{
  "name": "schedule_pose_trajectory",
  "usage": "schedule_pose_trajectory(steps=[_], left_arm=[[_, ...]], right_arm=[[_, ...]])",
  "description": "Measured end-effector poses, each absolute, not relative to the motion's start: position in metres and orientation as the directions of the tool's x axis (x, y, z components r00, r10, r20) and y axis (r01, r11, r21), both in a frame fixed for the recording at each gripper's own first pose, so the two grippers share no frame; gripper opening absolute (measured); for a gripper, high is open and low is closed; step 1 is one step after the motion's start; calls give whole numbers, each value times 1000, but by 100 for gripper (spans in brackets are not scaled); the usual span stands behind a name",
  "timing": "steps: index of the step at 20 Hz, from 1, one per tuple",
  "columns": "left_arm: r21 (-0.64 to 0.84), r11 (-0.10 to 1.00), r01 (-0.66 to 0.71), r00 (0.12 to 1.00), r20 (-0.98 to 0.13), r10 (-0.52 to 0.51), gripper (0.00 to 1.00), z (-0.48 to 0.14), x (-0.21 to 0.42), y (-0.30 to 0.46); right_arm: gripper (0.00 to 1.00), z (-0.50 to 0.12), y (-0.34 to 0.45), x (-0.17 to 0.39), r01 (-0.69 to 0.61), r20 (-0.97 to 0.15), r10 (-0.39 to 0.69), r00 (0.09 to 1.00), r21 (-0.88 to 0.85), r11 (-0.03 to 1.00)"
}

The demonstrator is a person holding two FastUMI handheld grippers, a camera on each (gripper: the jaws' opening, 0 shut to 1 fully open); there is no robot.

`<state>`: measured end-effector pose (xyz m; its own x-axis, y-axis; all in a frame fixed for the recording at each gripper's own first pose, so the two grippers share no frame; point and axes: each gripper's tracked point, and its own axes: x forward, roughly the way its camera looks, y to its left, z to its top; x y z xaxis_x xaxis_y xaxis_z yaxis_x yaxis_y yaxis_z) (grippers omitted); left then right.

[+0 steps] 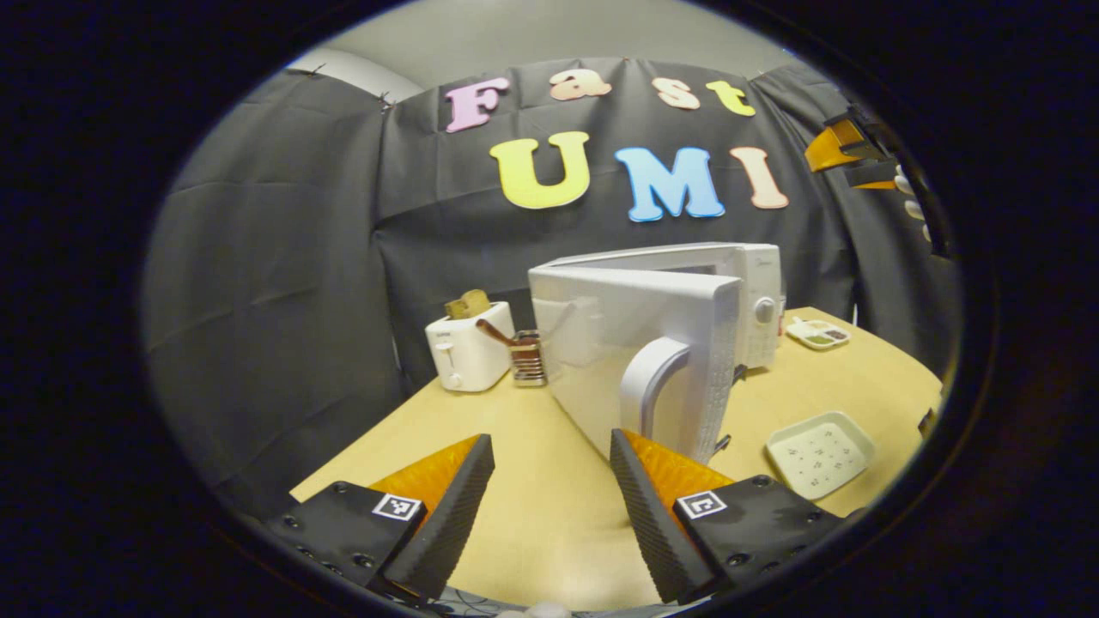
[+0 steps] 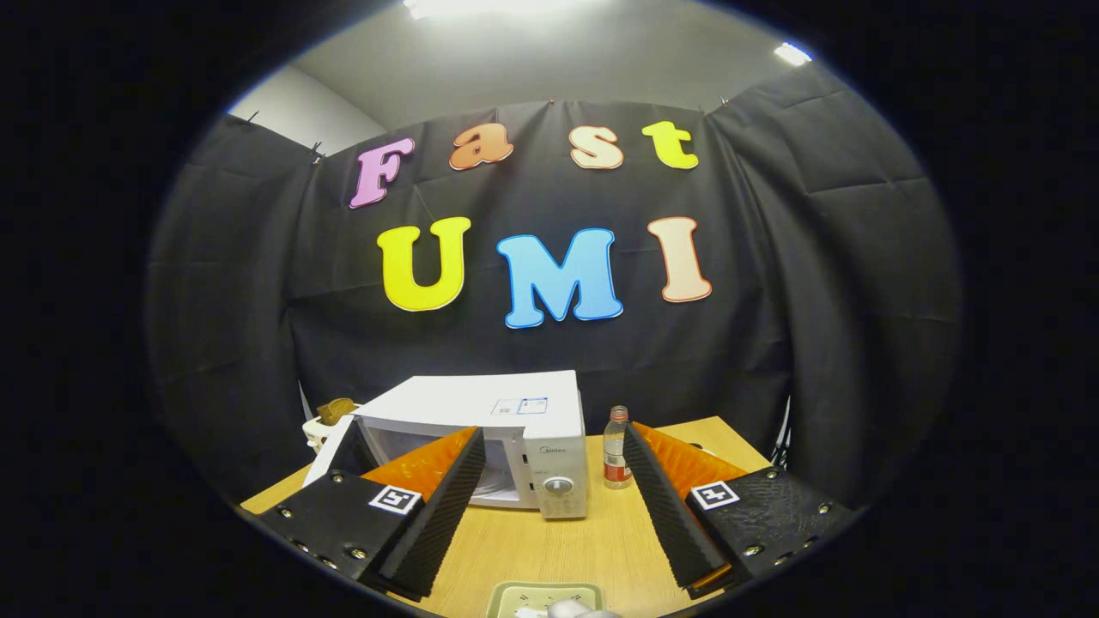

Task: Open the microwave oven with the left hand, put the food in, and close the microwave oven.

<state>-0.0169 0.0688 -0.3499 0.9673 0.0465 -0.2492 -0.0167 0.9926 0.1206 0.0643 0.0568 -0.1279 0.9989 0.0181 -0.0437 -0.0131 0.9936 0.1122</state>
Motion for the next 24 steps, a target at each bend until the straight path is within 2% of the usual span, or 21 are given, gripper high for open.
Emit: schedule_pose_trajectory(steps=[8,14,20,24], left_arm=[[71,986,152,968,-212,-134,93,-355,69,-46],[93,964,251,953,-199,-229,93,-361,139,-104],[78,955,288,944,-191,-269,93,-371,196,-135],[92,958,271,950,-186,-251,93,-371,223,-138]], right_arm=[[98,-140,24,74,55,-77,-48,996,102,993],[99,-157,-1,86,115,-116,-104,988,95,989],[98,-162,-21,97,172,-132,-159,978,97,980],[98,-164,-23,105,184,-143,-169,975,100,978]])
